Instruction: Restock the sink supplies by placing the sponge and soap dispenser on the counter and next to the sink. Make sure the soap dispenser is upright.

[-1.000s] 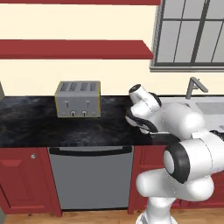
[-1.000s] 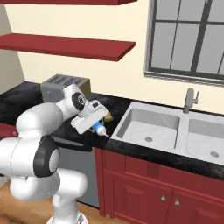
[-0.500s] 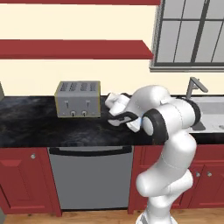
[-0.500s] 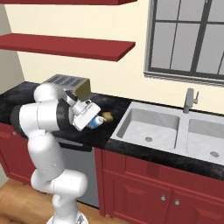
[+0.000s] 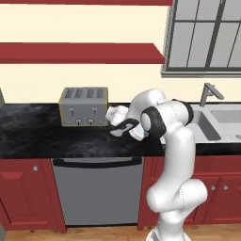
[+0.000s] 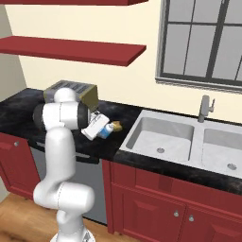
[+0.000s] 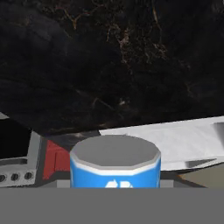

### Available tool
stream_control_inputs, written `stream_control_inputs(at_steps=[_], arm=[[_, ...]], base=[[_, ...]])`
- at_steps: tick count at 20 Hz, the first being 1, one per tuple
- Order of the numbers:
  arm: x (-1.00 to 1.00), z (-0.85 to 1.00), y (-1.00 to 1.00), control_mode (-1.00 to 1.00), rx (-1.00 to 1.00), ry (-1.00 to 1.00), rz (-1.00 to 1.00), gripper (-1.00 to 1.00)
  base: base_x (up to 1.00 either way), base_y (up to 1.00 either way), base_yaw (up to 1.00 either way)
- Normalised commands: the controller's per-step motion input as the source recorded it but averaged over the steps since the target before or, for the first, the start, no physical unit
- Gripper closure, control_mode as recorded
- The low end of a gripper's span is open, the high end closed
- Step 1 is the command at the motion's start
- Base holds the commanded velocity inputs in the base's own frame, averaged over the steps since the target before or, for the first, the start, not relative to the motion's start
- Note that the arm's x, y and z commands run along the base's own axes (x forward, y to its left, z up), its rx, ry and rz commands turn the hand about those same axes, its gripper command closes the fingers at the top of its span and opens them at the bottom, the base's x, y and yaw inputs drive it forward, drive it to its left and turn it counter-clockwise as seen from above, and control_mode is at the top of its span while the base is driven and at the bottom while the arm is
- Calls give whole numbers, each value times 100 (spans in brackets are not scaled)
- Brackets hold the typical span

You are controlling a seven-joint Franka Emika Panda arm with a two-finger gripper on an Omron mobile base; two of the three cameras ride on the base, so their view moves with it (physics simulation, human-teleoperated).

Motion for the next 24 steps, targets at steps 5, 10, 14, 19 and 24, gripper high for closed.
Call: stream_control_inputs(at_steps=[5,10,14,19,24], arm=[[16,-35,-47,-100,0,0,15,100],[26,-28,-22,-100,-8,4,11,100],[1,-34,-5,-100,-14,0,3,100],[26,-22,-1,-100,-16,0,3,100],[30,-28,-7,-100,-19,0,3,100]], base=[[0,0,0],[0,0,0],[0,0,0],[0,0,0],[0,0,0]])
